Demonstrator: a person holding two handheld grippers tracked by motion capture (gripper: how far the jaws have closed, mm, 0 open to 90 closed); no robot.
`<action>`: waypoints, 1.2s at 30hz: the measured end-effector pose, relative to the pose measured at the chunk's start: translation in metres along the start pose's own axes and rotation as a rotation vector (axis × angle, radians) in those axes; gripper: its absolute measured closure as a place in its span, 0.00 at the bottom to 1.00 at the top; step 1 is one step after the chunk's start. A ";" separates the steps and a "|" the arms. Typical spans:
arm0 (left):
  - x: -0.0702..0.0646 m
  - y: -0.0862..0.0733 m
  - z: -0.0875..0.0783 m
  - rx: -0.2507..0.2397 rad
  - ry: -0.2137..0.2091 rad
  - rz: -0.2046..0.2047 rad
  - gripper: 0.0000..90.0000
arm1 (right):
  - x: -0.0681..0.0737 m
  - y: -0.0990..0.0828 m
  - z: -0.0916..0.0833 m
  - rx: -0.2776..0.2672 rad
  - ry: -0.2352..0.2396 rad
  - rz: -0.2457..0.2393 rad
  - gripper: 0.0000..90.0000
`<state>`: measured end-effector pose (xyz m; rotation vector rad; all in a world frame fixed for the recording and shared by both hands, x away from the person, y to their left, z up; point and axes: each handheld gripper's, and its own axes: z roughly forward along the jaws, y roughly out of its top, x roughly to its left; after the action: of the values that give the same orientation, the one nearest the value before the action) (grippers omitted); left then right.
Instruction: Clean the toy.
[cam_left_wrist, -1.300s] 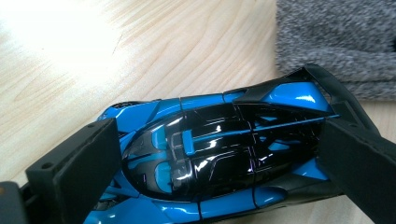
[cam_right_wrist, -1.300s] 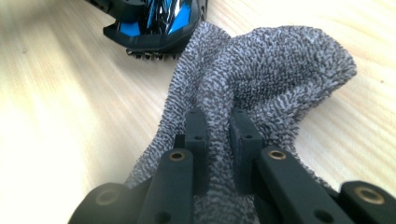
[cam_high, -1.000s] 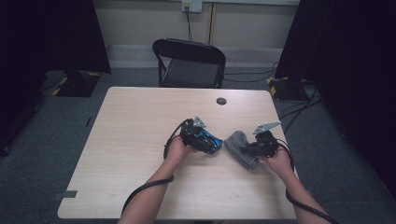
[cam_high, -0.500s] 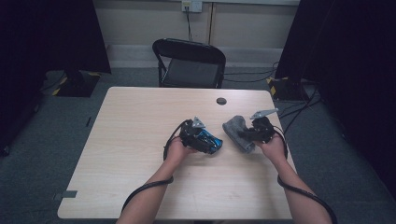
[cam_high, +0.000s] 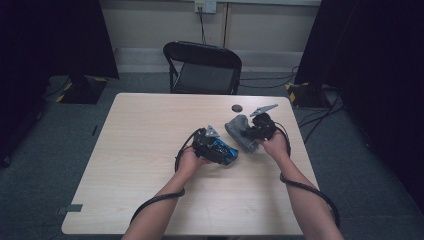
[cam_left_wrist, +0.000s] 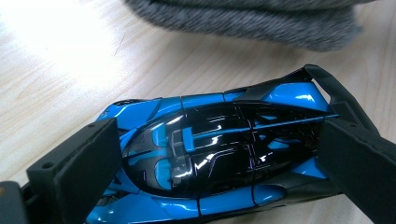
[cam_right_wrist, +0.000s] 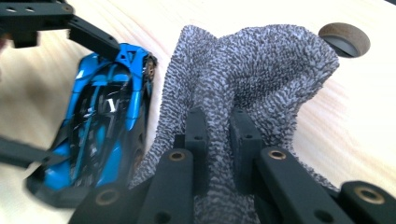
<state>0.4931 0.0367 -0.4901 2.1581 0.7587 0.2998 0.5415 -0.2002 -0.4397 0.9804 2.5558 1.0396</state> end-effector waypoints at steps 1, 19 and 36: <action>0.000 0.000 0.000 -0.001 -0.001 0.000 0.00 | 0.000 0.002 0.004 0.001 0.001 -0.001 0.89; 0.000 -0.002 0.000 -0.014 0.001 -0.001 0.00 | 0.023 0.015 0.063 0.075 0.035 -0.054 0.89; 0.000 -0.002 -0.001 -0.017 -0.003 0.001 0.01 | 0.023 0.009 0.064 0.090 0.055 -0.057 0.89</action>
<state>0.4921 0.0383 -0.4915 2.1421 0.7511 0.3028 0.5555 -0.1454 -0.4794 0.9061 2.6797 0.9565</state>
